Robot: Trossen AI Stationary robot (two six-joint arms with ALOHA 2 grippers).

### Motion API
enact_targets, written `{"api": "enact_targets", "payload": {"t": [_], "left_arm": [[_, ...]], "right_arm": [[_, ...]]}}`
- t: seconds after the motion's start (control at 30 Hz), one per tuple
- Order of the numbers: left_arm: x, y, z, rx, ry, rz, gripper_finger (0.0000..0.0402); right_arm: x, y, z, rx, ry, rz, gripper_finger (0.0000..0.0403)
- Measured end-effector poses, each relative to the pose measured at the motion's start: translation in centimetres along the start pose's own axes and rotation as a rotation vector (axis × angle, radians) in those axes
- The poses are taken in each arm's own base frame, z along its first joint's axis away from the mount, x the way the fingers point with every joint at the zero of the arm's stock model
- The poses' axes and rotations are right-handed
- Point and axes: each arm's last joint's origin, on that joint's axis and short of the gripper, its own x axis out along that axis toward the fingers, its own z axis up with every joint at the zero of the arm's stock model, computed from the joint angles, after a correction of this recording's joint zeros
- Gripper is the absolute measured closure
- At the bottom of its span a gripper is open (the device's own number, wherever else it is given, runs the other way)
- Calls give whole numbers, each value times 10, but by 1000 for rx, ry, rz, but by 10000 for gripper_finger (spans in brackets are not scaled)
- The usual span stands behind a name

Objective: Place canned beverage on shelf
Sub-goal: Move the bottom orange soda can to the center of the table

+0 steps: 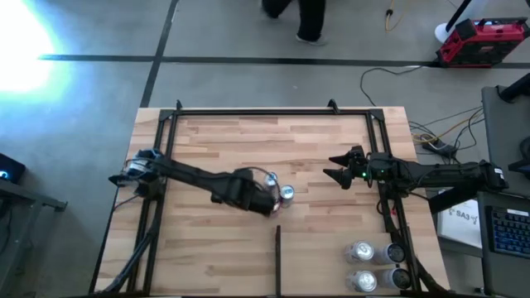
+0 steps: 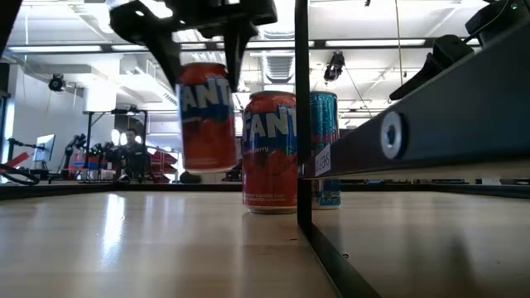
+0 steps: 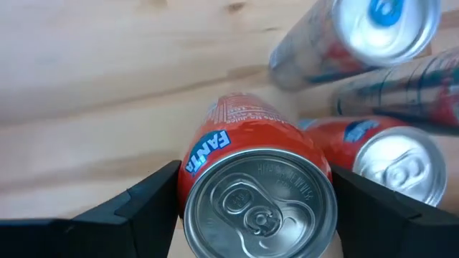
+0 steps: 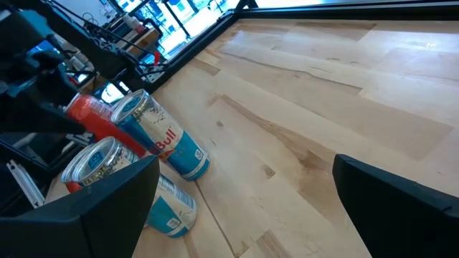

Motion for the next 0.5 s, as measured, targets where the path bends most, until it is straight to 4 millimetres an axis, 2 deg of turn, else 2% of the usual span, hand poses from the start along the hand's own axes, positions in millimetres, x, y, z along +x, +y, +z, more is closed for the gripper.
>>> {"api": "enact_targets", "payload": {"t": [0.2, 0.5], "left_arm": [[8, -2, 22, 77, 37, -3, 118], [26, -2, 35, 131, 86, -22, 118]], "right_arm": [[0, 0, 0, 0, 1, 0, 3], [0, 0, 0, 0, 1, 0, 3]]}}
